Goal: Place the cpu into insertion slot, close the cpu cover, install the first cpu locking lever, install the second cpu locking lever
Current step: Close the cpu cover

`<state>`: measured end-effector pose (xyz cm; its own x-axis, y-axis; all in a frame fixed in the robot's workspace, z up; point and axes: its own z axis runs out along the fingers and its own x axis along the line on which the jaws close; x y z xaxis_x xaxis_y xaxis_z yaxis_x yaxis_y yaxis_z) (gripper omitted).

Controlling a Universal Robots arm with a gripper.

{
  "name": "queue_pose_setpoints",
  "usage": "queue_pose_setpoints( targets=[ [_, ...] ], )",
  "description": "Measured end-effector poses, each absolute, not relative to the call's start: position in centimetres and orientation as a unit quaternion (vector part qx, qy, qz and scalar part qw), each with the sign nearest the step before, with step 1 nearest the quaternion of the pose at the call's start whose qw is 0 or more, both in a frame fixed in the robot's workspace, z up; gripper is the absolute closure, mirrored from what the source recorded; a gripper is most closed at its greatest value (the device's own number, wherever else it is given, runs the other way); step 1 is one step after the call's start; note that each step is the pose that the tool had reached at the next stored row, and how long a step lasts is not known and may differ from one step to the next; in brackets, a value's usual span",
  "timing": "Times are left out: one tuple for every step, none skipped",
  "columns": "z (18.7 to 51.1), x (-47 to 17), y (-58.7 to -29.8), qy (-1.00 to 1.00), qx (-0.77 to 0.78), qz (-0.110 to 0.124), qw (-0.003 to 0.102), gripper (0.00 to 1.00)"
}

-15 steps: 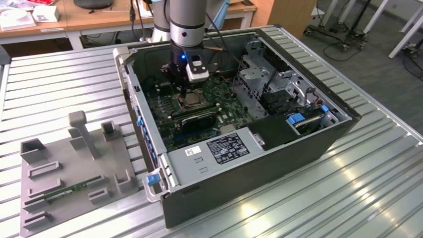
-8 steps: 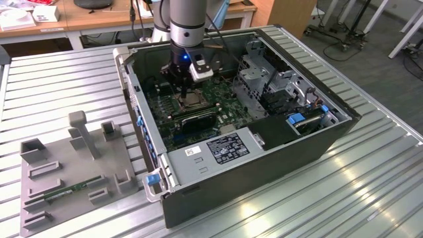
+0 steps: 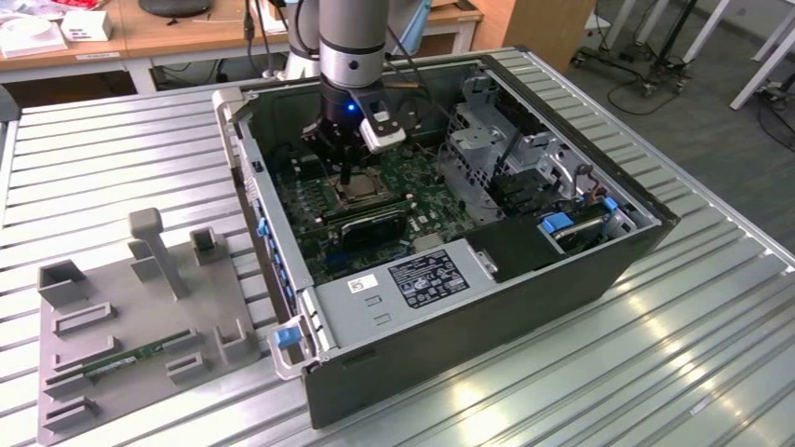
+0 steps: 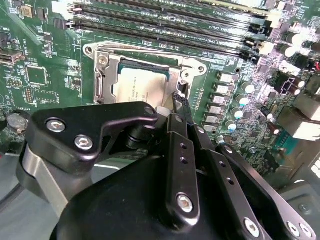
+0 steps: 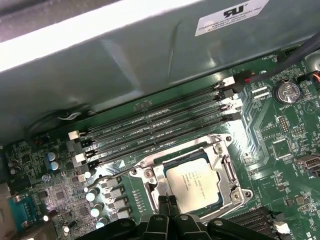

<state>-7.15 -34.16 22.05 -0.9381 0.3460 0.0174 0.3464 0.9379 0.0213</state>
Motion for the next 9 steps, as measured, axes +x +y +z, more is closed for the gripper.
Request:
queue_pose_setpoints(
  targets=[
    [22.05,-7.16,-34.15,-0.984,-0.176,-0.012,0.007,0.89],
    [22.05,-7.19,-34.15,-0.984,-0.176,-0.012,0.005,0.89],
    [22.03,-7.21,-34.15,-0.984,-0.175,-0.013,0.002,0.89],
    [22.01,-7.23,-34.15,-0.985,-0.174,-0.014,-0.002,0.89],
    [21.98,-7.23,-34.15,-0.985,-0.173,-0.015,-0.006,0.89],
    [21.95,-7.23,-34.16,-0.985,-0.170,-0.016,-0.009,0.89],
    [21.90,-7.23,-34.15,-0.986,-0.168,-0.017,-0.012,0.89],
    [21.87,-7.23,-34.15,-0.986,-0.164,-0.017,-0.013,0.89],
    [21.85,-7.23,-34.16,-0.987,-0.158,-0.017,-0.013,0.89]
  ],
)
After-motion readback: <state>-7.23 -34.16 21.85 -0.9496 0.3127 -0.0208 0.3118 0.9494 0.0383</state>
